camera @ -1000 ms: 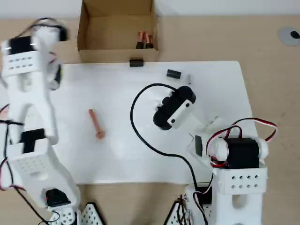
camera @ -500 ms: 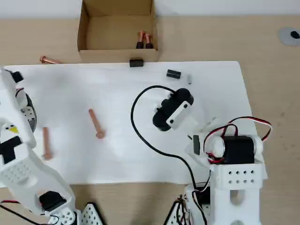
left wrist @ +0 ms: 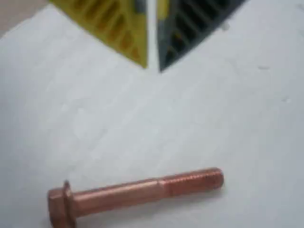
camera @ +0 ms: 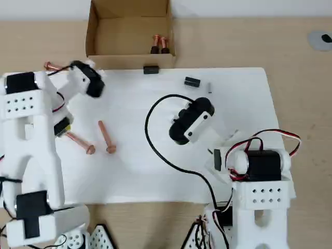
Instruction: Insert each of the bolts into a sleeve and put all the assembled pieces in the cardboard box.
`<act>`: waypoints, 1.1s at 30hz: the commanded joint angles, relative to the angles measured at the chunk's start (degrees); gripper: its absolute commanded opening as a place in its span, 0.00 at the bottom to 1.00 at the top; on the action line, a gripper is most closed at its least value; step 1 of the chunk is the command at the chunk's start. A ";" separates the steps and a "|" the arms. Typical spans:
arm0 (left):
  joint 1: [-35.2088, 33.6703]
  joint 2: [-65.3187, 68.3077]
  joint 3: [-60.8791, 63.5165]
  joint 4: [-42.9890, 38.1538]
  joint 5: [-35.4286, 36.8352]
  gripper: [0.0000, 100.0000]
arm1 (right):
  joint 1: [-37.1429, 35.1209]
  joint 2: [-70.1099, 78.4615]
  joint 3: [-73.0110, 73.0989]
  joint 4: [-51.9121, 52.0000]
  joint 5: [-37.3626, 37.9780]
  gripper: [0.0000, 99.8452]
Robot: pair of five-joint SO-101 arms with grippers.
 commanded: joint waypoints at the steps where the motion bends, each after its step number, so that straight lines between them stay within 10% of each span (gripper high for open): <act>1: 0.79 -2.68 0.35 0.35 -4.92 0.02 | 0.66 -0.13 -0.04 -0.70 0.44 0.08; 24: 4.75 9.10 5.98 0.26 -32.70 0.08 | 0.48 0.04 5.23 -1.14 0.44 0.08; 33: 1.76 11.74 7.91 -11.25 -45.01 0.08 | 0.75 0.13 4.44 -4.40 -3.87 0.08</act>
